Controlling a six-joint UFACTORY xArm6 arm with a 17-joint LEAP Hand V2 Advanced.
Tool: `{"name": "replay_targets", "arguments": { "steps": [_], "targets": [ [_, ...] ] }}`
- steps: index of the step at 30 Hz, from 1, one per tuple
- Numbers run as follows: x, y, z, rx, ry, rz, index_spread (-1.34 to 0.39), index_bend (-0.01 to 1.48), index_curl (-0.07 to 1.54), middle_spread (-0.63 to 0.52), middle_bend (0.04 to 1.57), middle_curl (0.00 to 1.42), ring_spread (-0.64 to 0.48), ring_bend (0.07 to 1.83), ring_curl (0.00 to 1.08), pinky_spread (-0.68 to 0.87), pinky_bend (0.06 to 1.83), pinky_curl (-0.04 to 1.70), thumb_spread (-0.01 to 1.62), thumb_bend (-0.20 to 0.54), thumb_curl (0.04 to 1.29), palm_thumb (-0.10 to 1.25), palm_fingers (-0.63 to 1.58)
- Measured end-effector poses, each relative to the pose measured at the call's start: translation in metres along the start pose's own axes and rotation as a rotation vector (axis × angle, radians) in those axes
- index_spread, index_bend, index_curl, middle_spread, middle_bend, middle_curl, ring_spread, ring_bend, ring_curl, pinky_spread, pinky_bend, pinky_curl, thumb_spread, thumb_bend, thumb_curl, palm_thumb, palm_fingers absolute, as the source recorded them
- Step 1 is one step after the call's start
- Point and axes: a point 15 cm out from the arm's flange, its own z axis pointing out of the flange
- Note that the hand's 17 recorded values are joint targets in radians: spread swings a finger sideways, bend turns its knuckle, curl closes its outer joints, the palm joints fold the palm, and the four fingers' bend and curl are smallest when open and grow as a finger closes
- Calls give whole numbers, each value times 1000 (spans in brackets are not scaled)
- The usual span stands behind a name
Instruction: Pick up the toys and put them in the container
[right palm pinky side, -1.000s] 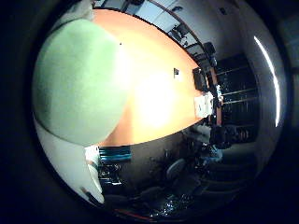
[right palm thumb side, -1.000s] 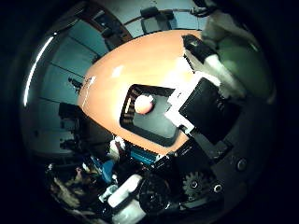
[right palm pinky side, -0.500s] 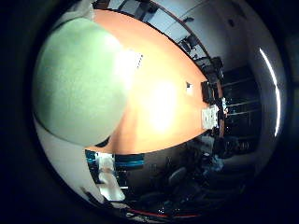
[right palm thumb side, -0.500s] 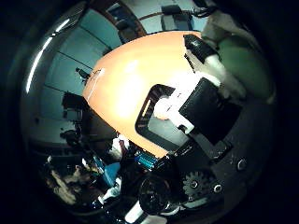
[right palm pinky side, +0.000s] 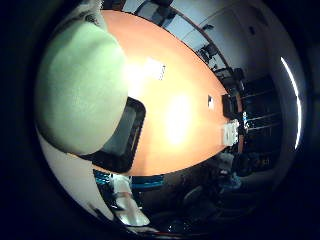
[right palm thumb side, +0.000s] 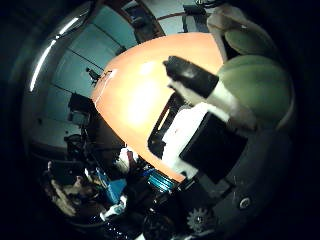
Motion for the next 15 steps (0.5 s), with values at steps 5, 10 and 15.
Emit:
{"name": "replay_targets", "arguments": {
  "steps": [5, 10, 15],
  "targets": [
    [0, 1, 0, -5, 0, -7, -434, 330, 635, -226, 872, 648, -246, 1132, 599, -354, 828, 796, 1160, -26, 296, 497, 585],
    [-1, 3, 1, -10, -1, -11, -468, 308, 585, -228, 786, 616, -229, 1057, 555, -159, 740, 795, 1122, -25, 273, 460, 428],
    [-4, 3, 2, -16, -3, -18, -461, 312, 542, -201, 622, 546, -184, 970, 509, 35, 733, 787, 1099, -22, 269, 449, 335]
  ]
}}
